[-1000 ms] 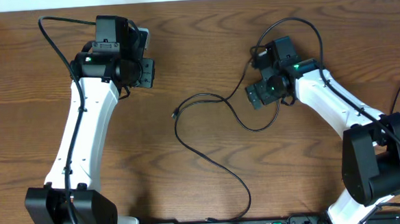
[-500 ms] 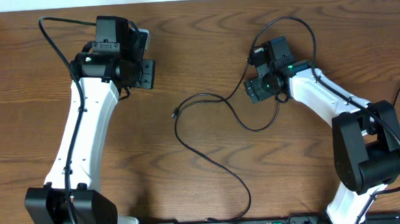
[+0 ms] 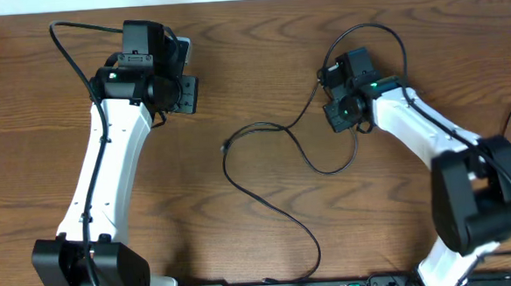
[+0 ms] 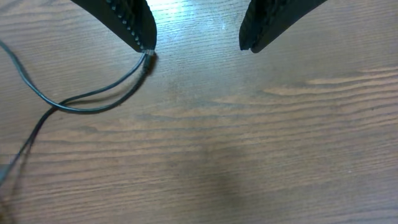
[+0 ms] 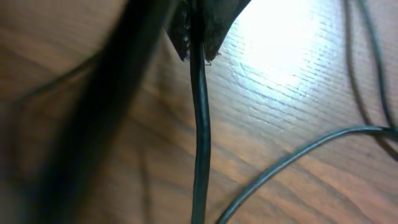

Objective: Untangle cables

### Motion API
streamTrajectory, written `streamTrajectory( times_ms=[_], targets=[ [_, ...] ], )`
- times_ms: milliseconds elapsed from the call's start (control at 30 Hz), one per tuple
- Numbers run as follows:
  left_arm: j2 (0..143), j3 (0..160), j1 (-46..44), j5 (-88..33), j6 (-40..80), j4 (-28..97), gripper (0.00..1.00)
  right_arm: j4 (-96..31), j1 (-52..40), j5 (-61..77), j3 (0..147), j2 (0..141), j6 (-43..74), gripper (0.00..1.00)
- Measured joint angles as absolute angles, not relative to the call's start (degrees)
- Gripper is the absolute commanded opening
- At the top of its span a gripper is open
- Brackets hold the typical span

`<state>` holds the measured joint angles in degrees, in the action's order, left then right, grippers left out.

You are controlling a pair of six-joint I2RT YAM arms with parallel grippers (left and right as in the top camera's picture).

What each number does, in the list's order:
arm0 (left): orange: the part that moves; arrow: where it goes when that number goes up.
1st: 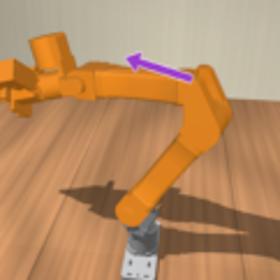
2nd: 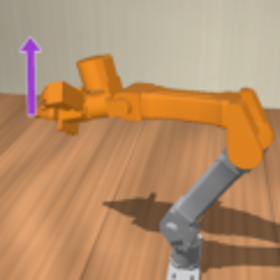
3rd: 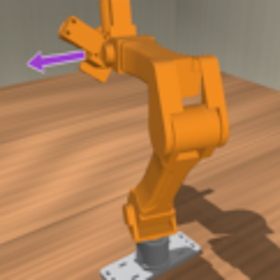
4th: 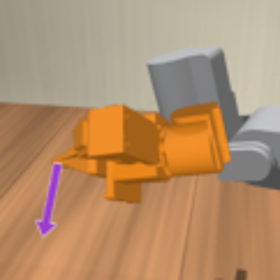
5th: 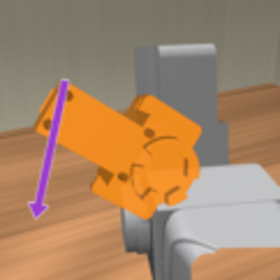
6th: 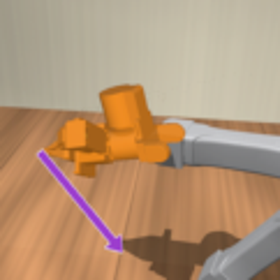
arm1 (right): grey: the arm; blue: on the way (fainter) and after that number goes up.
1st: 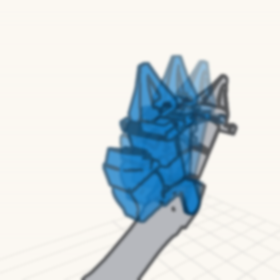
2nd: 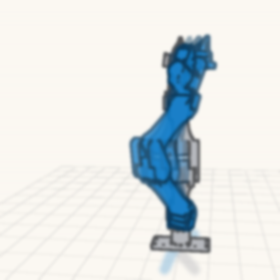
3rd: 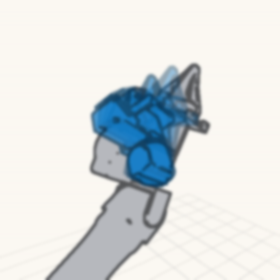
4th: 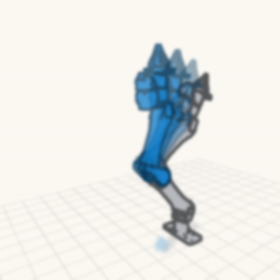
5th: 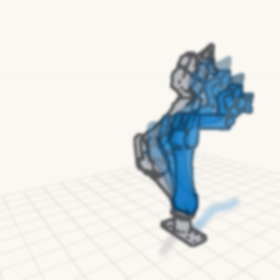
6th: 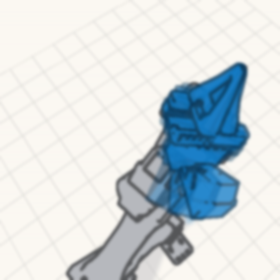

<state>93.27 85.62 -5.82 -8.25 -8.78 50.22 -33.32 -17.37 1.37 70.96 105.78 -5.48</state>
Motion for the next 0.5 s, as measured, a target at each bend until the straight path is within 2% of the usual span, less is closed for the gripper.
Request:
streamTrajectory(
  times_ms=[300, 500],
  targets=[
    [93.3, 85.6, -5.8, -8.3, -8.8, 50.1, 0.50, -38.0, -17.0, -8.4, 83.8, 86.8, -5.5, 0.01],
    [93.3, 85.6, -5.8, -8.3, -8.8, 50.1, 0.50, -38.1, -12.4, -13.9, 93.0, 76.6, -5.5, 0.01]
  ],
)
